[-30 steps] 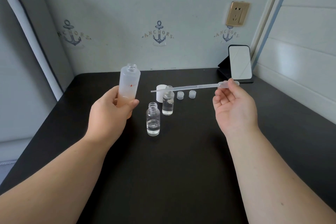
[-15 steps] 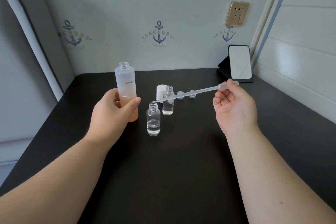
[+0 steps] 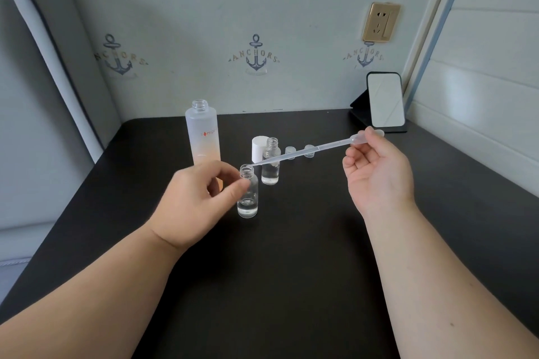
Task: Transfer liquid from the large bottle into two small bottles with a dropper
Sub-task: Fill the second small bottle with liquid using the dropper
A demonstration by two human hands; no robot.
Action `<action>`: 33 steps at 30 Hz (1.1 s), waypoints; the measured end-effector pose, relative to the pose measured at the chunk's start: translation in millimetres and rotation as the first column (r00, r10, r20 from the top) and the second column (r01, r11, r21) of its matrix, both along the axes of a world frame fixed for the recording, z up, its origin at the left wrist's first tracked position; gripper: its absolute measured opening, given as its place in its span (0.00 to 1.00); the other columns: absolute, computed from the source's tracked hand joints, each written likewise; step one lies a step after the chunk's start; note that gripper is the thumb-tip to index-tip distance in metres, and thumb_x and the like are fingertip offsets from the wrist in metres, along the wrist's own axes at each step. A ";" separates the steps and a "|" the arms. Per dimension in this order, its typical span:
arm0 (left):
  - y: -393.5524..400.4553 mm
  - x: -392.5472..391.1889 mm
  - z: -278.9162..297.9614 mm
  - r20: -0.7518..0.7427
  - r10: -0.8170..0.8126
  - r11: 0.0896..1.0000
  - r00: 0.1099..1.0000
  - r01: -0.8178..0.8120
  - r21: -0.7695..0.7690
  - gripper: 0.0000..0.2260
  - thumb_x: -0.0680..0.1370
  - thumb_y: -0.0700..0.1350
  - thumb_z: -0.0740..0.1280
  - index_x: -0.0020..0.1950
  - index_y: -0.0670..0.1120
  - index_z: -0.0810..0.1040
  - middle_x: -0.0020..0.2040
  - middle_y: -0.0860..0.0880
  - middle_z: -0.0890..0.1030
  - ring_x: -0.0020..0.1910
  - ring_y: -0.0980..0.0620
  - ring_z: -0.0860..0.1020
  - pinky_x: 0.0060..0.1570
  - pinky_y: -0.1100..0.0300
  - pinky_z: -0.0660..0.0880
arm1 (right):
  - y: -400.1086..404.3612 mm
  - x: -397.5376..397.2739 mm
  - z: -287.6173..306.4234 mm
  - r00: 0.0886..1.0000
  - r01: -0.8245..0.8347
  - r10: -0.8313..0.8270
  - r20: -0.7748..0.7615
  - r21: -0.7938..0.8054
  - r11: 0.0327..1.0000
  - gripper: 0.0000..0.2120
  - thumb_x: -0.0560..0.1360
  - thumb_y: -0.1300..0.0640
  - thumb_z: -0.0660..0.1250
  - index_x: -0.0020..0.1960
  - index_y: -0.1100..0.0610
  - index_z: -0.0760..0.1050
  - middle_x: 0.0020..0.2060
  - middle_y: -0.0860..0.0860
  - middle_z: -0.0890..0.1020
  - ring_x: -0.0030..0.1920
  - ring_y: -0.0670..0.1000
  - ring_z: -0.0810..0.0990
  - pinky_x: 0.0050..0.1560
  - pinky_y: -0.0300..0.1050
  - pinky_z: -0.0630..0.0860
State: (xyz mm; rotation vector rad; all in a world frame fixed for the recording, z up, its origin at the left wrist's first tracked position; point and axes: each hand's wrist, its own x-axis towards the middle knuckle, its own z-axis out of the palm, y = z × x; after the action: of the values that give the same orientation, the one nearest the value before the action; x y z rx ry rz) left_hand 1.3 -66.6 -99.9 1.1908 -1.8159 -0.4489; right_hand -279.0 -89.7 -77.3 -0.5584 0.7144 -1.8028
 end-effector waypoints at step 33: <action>-9.0 -3.9 -7.8 0.239 -0.025 0.999 0.971 0.031 -0.022 0.13 0.72 0.54 0.74 0.56 0.59 0.81 0.44 0.67 0.78 0.40 0.63 0.76 0.40 0.75 0.68 | -2.9 -1.8 -0.7 0.999 0.043 -0.043 0.014 -0.031 0.999 0.09 0.77 0.62 0.71 0.38 0.58 0.81 0.36 0.51 0.81 0.34 0.48 0.76 0.36 0.37 0.72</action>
State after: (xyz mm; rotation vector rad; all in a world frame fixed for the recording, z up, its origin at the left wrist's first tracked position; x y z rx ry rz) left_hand -2.6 -75.5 -107.8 1.2458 -2.0396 -0.3068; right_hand -280.8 -92.6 -78.0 -0.5546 0.6947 -1.8588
